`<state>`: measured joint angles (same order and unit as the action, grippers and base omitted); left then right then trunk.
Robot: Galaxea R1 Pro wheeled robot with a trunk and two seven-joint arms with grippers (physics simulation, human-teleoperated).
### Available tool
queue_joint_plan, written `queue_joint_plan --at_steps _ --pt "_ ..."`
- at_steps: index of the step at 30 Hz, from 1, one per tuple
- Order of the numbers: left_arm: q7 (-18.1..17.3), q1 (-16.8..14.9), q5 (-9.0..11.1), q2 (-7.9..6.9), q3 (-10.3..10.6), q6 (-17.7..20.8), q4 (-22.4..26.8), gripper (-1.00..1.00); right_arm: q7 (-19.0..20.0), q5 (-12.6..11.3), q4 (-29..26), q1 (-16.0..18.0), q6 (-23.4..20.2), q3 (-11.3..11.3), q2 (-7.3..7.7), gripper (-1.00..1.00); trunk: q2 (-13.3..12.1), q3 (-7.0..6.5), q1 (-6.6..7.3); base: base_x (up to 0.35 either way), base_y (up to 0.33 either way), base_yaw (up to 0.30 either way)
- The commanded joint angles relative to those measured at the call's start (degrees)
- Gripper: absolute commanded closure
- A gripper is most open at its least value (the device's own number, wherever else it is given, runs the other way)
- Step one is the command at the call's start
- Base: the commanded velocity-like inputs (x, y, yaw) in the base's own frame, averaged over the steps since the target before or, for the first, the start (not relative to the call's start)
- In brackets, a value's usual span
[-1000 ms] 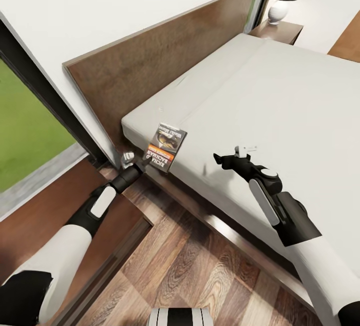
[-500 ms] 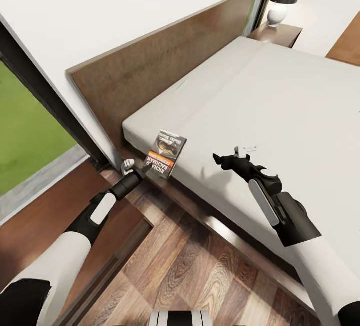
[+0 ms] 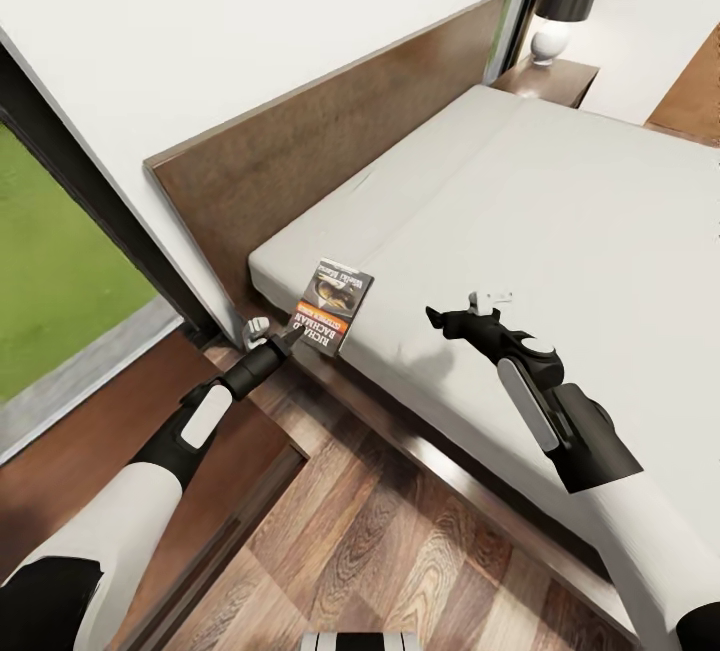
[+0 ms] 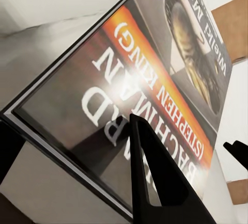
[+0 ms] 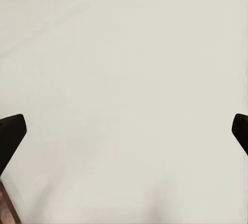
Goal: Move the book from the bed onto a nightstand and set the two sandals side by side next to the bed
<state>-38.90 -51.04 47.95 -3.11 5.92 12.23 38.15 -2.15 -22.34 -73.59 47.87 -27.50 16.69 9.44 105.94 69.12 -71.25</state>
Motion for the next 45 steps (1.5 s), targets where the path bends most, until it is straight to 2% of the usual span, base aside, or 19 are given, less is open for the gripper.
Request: queue_joint_plan --at_steps 1,10,19,45 --pt "-0.04 -0.02 0.5 -0.05 0.15 0.5 0.0 1.0 -0.22 -0.34 -0.06 0.03 -0.21 0.1 0.05 -1.0 -0.4 -0.25 0.23 0.0 0.0 0.0" --pt "-0.04 -0.02 0.5 -0.05 0.17 0.46 0.0 1.0 -0.45 -0.34 -0.06 0.01 -0.19 0.14 0.05 -1.0 -4.01 -2.69 2.2 0.0 0.0 0.027" --pt "-0.12 -0.02 0.49 -0.05 0.18 0.43 0.02 1.0 -0.73 -0.25 -0.06 -0.05 -0.15 0.92 0.05 -1.0 -4.01 -3.49 2.2 0.0 0.0 0.124" --pt "-0.08 0.06 0.47 -0.05 0.23 0.43 0.0 1.0 -0.68 -0.25 -0.06 -0.05 -0.1 1.01 0.05 -1.0 -4.01 -5.78 2.2 0.0 0.0 0.135"
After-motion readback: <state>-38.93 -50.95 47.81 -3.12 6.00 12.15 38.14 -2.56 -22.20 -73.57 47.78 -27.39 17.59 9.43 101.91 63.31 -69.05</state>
